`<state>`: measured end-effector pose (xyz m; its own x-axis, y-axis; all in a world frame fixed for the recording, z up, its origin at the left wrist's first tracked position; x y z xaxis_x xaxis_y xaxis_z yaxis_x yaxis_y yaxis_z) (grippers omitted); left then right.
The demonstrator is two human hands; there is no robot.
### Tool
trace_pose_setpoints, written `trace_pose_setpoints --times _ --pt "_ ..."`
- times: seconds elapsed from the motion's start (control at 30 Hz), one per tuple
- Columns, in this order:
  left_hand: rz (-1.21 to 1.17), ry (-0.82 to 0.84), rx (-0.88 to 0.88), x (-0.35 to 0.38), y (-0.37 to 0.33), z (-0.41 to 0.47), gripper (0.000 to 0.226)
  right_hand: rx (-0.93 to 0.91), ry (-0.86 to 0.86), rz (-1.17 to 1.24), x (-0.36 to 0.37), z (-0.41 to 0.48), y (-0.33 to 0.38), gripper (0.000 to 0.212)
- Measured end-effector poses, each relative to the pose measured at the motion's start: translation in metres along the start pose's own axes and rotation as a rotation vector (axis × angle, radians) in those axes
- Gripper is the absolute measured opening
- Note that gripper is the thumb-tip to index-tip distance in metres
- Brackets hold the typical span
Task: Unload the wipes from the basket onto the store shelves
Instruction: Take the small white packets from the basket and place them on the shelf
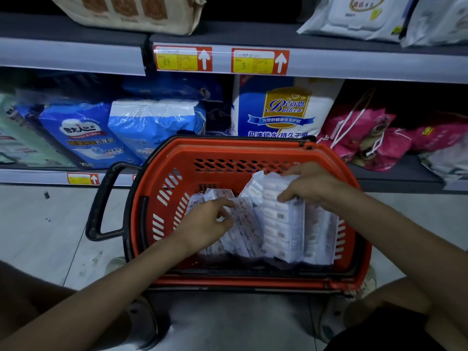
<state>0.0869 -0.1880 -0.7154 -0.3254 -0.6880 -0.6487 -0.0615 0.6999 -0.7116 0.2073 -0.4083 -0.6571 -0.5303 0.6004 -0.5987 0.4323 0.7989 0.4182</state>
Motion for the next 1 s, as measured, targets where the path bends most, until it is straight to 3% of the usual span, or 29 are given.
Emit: trace_pose_setpoints --times 0.13,0.27,0.37,0.43,0.53,0.67,0.77,0.9,1.0 --pt "-0.388 -0.119 -0.085 -0.011 -0.005 0.0 0.036 -0.119 0.094 0.486 -0.027 -0.021 0.017 0.043" --pt "-0.941 -0.248 -0.258 -0.029 -0.026 -0.002 0.037 -0.173 0.23 0.859 -0.039 -0.035 0.021 0.026" --pt "-1.188 -0.308 -0.281 -0.043 -0.033 -0.002 0.041 -0.19 0.317 0.994 -0.033 -0.037 0.019 0.047" --pt "-1.207 -0.332 -0.277 -0.047 -0.031 -0.003 0.042 -0.219 0.313 0.986 -0.029 -0.036 0.017 0.06" --pt "-1.246 -0.349 -0.283 -0.049 -0.026 -0.006 0.047 -0.331 0.282 0.866 -0.026 -0.04 0.017 0.054" --pt "-1.207 -0.383 -0.202 -0.058 -0.024 -0.007 0.051 -0.549 0.123 0.575 -0.024 -0.057 0.012 0.06" --pt "-1.125 -0.437 -0.101 -0.066 -0.027 -0.009 0.039 -0.595 0.03 0.442 -0.022 -0.06 0.004 0.066" --pt "-1.135 -0.466 -0.004 -0.076 -0.037 -0.011 0.047 -0.65 -0.106 0.29 -0.023 -0.058 0.0 0.072" --pt "-1.177 -0.495 0.038 -0.082 -0.04 -0.012 0.044 -0.842 -0.251 0.217 -0.019 -0.068 0.005 0.068"
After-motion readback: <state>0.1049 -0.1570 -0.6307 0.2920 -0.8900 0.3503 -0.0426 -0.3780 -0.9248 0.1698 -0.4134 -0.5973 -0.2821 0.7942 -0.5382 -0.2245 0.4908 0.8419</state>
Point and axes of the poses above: each hand's wrist, its own z-axis towards the middle knuckle, its own x-axis out of the palm, y = z × x, the point moved 3 cm from there along z, towards the middle knuckle, and after that the axes turned 11 degrees about x, right-handed, at the moved point
